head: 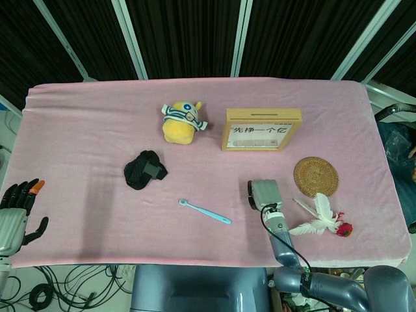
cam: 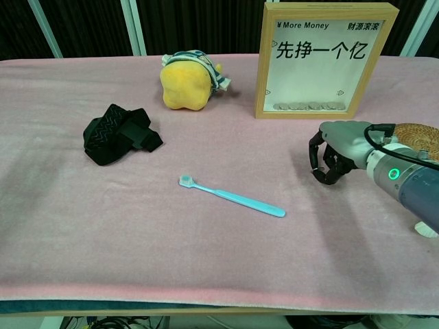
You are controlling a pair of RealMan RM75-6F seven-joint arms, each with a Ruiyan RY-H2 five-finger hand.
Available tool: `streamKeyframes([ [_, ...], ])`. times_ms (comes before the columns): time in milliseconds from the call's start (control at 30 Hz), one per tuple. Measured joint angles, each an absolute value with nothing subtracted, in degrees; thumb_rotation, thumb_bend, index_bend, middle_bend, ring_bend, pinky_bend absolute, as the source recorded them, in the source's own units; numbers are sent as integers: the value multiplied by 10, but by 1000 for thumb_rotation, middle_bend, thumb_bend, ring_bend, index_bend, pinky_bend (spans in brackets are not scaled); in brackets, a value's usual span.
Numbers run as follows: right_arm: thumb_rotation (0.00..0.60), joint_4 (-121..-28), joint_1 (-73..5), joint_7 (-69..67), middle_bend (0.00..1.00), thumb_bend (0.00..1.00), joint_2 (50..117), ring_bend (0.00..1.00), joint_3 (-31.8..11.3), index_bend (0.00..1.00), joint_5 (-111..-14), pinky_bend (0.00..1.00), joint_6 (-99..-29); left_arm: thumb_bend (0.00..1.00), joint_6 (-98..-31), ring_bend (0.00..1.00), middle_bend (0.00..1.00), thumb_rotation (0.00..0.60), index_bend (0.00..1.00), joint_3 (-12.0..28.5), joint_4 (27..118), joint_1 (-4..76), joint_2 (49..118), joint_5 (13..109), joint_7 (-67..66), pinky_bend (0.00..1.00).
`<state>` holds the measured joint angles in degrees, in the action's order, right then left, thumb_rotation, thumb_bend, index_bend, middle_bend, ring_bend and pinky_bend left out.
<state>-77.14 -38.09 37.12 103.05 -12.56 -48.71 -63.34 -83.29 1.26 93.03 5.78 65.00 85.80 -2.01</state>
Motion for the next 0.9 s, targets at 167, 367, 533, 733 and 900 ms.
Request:
streamKeyframes([
  [167,600,-771,-381,369,861,357,1031,876,-126,564,-489,878,-635,407,-832,0,38,600,25,12,931,58,650,858,-20,0],
  [367,600,-771,-381,369,861,357,1031,877,-127,565,-492,878,-637,407,-831,0,38,600,26,12,930,58,650,858,-20,0],
  [533,600,-773,-382,369,861,357,1030,877,-128,568,-493,878,-638,407,-831,0,38,600,26,12,931,58,650,857,-20,0],
  [733,600,-773,-382,371,864,403,1031,877,-128,643,-489,878,-635,407,-831,0,38,600,26,12,931,58,649,857,-20,0],
  [900,600,-772,-382,370,867,447,1030,878,-127,713,-487,878,-631,408,-830,0,38,600,26,12,932,58,649,856,-20,0],
])
